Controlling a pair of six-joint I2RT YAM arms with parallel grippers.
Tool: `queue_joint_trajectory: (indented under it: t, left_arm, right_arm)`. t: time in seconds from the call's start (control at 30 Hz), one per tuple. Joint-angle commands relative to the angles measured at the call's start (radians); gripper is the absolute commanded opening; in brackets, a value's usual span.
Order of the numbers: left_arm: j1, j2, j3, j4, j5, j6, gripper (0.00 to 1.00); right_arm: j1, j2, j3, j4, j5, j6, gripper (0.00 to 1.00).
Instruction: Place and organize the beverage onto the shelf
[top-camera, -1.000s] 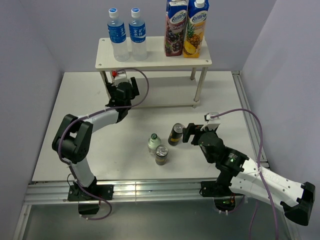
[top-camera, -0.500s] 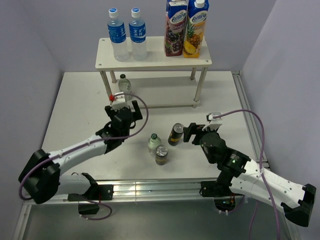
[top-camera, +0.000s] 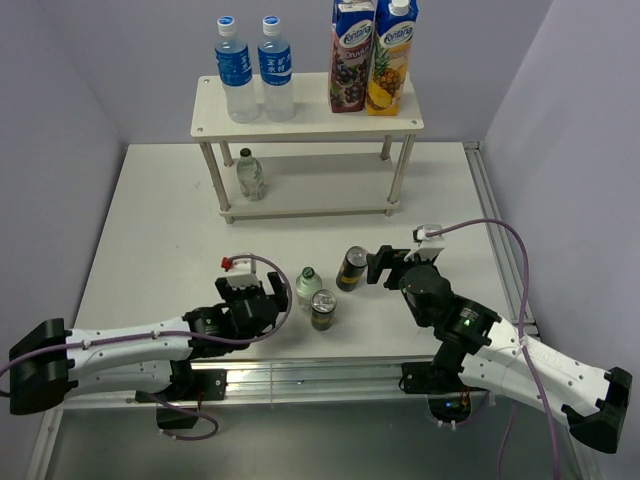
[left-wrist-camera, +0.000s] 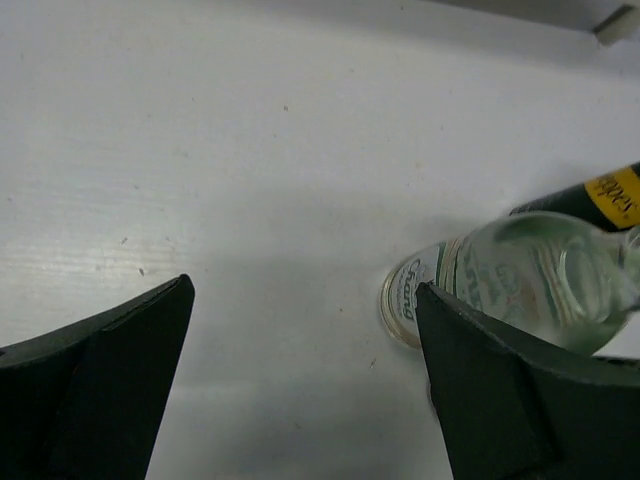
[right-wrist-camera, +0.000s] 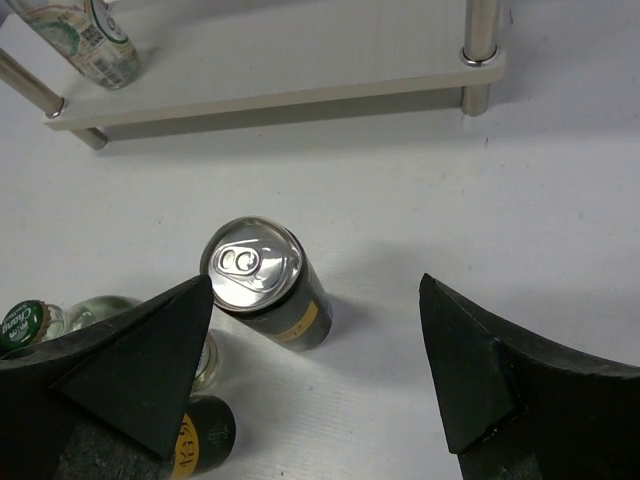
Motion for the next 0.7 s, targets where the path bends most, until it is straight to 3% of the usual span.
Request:
queue_joint_trajectory:
  t: [0.0,0.17,0.67]
  left_arm:
    - [-0.068,0.068,0.031,-0.085,-0.072,-0.173,0.99]
    - [-0.180,0.208,0.063,-0.088,-0.104,-0.272,0.99]
    - [-0.200,0.311,0.075,0.205,-0.002,-0.082,0.99]
  right_arm:
    - [-0.005,0.016,0.000,0.025,0.032,0.001,0.90]
    - [-0.005,0.004,-0.003,0.021,0.041,0.002,0.90]
    - [-0.007,0.019,-0.002,0.031,0.038,-0.005,0.90]
